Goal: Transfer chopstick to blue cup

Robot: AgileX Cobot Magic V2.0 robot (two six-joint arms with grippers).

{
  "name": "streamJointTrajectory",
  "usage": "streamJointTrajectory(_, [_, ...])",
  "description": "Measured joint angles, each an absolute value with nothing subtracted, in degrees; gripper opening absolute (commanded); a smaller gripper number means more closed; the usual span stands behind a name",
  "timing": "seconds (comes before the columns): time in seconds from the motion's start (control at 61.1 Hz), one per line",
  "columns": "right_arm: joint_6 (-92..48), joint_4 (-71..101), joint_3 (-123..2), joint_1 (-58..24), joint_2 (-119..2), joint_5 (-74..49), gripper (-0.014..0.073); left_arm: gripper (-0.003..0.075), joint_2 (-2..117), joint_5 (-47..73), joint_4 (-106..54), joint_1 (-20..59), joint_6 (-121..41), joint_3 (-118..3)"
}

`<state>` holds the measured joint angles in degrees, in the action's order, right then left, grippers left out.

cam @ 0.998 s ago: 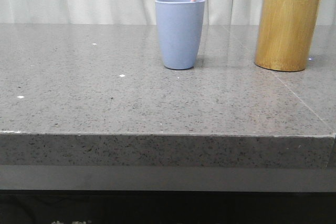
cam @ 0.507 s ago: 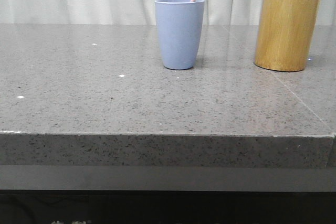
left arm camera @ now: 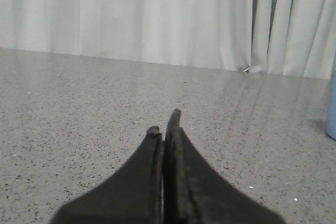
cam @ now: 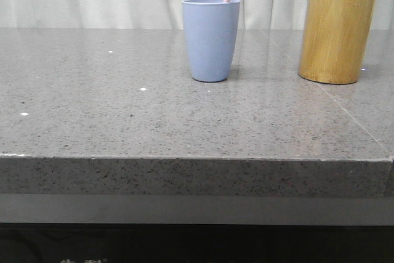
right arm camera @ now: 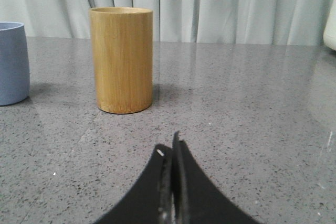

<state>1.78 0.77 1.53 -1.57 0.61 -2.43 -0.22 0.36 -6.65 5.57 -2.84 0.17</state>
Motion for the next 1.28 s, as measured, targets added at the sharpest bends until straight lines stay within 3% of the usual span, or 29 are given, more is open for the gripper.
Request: streamJointTrajectory(1.276, [1.8, 2.1, 1.5, 0.0, 0.6, -2.1, -0.0067, -0.0019, -0.2, 0.4, -6.6, 5.6, -2.8, 0.2])
